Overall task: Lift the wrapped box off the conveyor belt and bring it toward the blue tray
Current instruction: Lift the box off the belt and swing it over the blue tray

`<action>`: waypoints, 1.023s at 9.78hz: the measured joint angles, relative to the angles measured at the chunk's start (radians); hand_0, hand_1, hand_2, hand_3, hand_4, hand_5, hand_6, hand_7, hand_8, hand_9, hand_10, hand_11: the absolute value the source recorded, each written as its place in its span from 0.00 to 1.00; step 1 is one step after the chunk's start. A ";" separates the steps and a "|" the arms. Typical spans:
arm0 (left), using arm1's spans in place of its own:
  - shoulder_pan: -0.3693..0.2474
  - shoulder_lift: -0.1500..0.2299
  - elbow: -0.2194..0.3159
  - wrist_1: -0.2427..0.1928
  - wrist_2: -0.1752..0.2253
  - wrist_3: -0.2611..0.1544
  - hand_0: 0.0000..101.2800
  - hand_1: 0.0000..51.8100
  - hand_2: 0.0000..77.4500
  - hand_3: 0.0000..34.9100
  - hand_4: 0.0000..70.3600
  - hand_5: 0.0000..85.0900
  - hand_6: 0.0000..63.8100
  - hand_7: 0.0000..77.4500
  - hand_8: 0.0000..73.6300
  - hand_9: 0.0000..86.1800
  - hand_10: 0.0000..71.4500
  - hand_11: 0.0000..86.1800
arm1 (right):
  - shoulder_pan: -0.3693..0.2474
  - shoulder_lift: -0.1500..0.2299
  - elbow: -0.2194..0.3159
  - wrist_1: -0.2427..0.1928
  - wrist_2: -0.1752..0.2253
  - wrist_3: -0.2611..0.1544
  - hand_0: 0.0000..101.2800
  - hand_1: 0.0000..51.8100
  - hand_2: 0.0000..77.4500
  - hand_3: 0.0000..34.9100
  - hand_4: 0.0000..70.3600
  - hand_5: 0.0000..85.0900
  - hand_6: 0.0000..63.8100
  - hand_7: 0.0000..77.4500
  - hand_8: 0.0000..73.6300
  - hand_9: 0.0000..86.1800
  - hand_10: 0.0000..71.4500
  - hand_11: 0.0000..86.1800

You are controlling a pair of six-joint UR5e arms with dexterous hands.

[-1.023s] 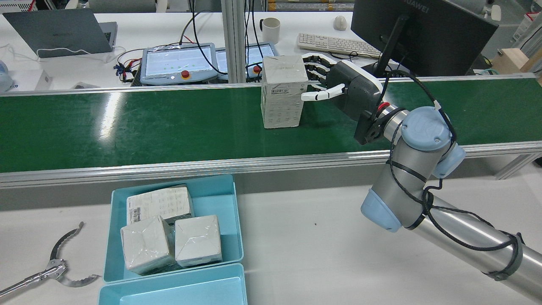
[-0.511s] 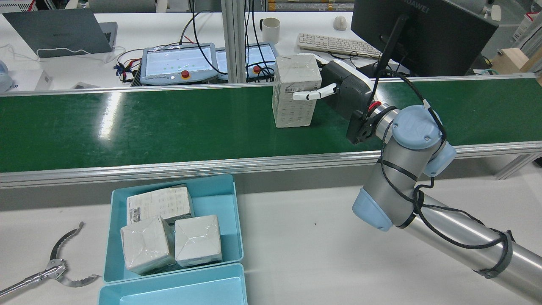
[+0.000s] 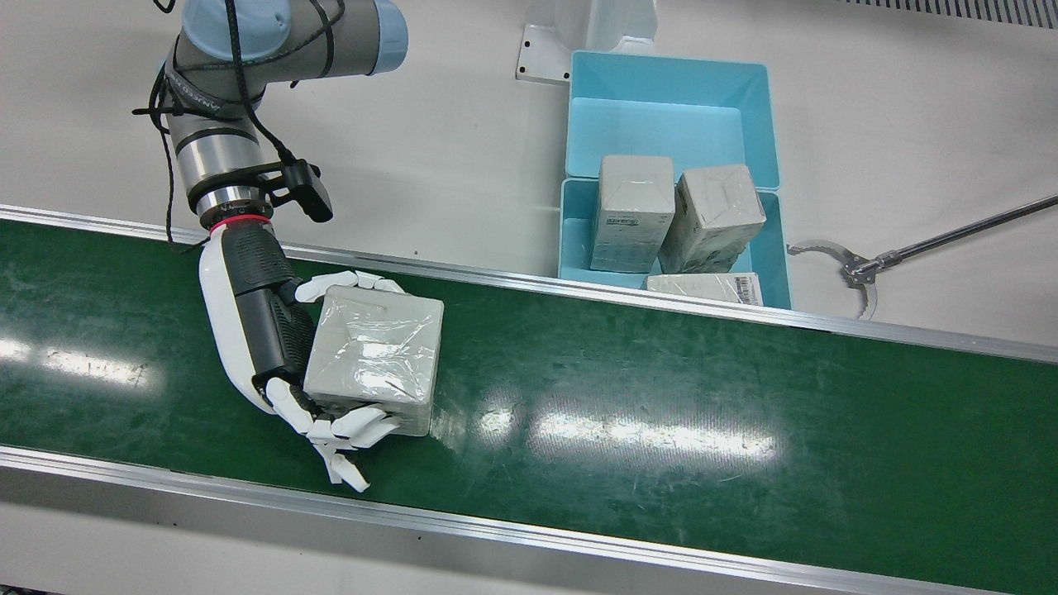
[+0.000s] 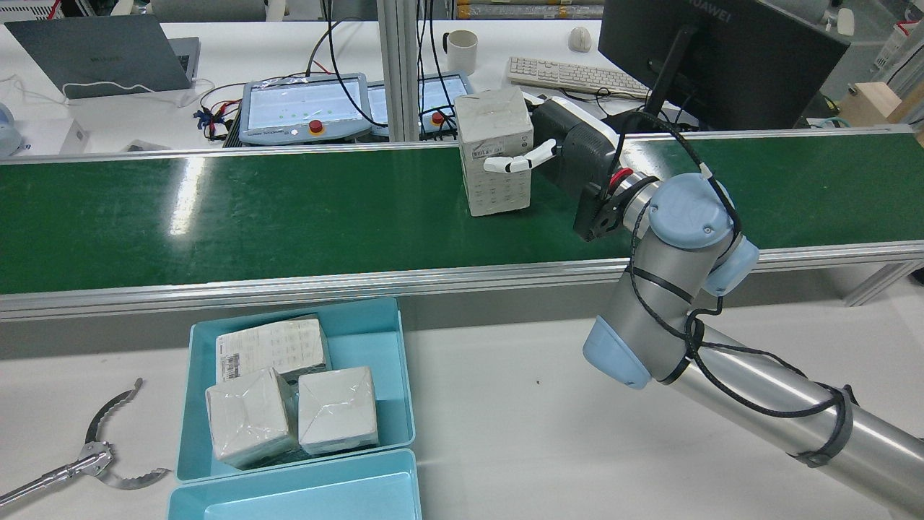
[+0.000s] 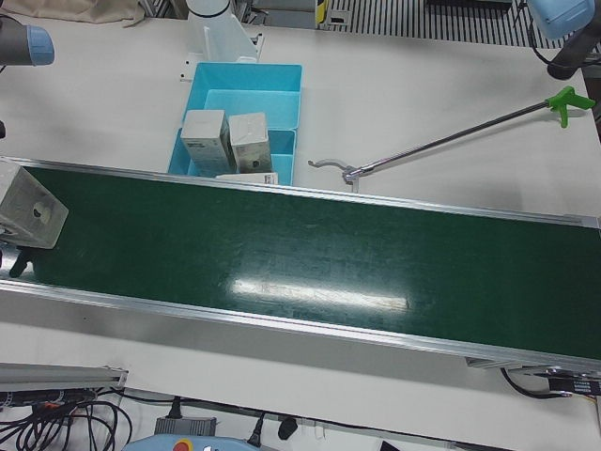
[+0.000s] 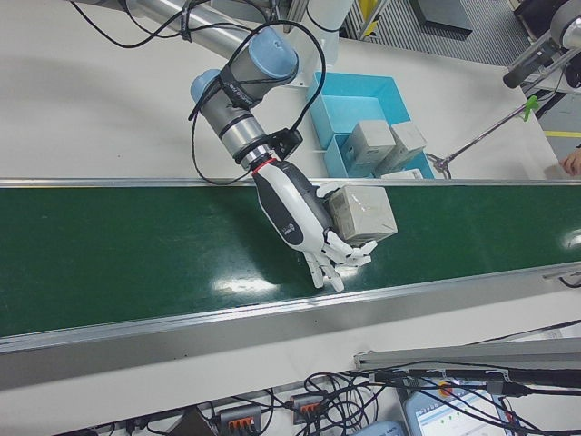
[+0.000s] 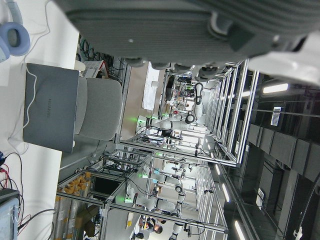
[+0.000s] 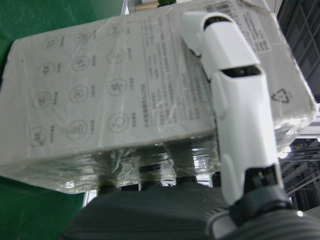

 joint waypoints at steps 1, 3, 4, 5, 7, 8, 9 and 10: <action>0.000 0.000 0.000 0.000 0.000 0.000 0.00 0.00 0.01 0.00 0.00 0.01 0.00 0.00 0.00 0.00 0.01 0.00 | 0.003 0.000 0.001 -0.003 0.000 0.001 0.53 0.32 0.44 0.49 0.29 0.51 0.26 0.51 0.22 0.30 0.11 0.04; 0.000 0.000 0.000 0.000 0.000 0.000 0.00 0.00 0.01 0.00 0.00 0.01 0.00 0.00 0.00 0.00 0.01 0.00 | 0.027 -0.003 0.018 -0.014 -0.003 0.001 0.53 0.32 0.44 0.49 0.29 0.51 0.26 0.51 0.22 0.30 0.11 0.04; 0.000 0.000 0.000 0.000 0.000 0.000 0.00 0.00 0.01 0.00 0.00 0.01 0.00 0.00 0.00 0.00 0.01 0.00 | 0.044 -0.004 0.046 -0.036 -0.004 0.000 0.58 0.24 0.42 0.33 0.35 0.57 0.35 0.58 0.43 0.46 0.30 0.25; 0.000 0.000 0.000 0.000 0.000 0.000 0.00 0.00 0.01 0.00 0.00 0.01 0.00 0.00 0.00 0.00 0.01 0.00 | 0.058 -0.003 0.092 -0.064 -0.004 -0.001 0.55 0.06 0.26 0.21 0.41 0.71 0.49 0.71 0.57 0.57 0.45 0.37; 0.000 0.000 0.000 0.000 0.000 0.000 0.00 0.00 0.01 0.00 0.00 0.01 0.00 0.00 0.00 0.00 0.00 0.00 | 0.034 0.011 0.170 -0.092 -0.001 -0.017 0.55 0.06 0.26 0.21 0.41 0.71 0.49 0.71 0.57 0.57 0.56 0.45; 0.000 0.000 0.000 0.000 0.000 0.000 0.00 0.00 0.01 0.00 0.00 0.01 0.00 0.01 0.00 0.00 0.00 0.00 | -0.008 0.030 0.190 -0.098 0.010 -0.044 0.49 0.01 0.15 0.29 0.36 0.83 0.56 0.85 0.68 0.70 0.70 0.57; 0.000 0.000 0.000 0.000 0.000 0.000 0.00 0.00 0.01 0.00 0.00 0.01 0.00 0.01 0.00 0.00 0.00 0.00 | -0.068 0.045 0.201 -0.100 0.048 -0.074 0.48 0.00 0.21 0.25 0.41 0.83 0.63 0.91 0.73 0.80 0.75 0.63; 0.000 0.000 0.000 0.000 0.000 0.000 0.00 0.00 0.01 0.00 0.00 0.01 0.00 0.00 0.00 0.00 0.00 0.00 | -0.137 0.061 0.205 -0.100 0.103 -0.110 0.48 0.00 0.32 0.21 0.43 0.81 0.68 0.89 0.91 0.93 0.76 0.68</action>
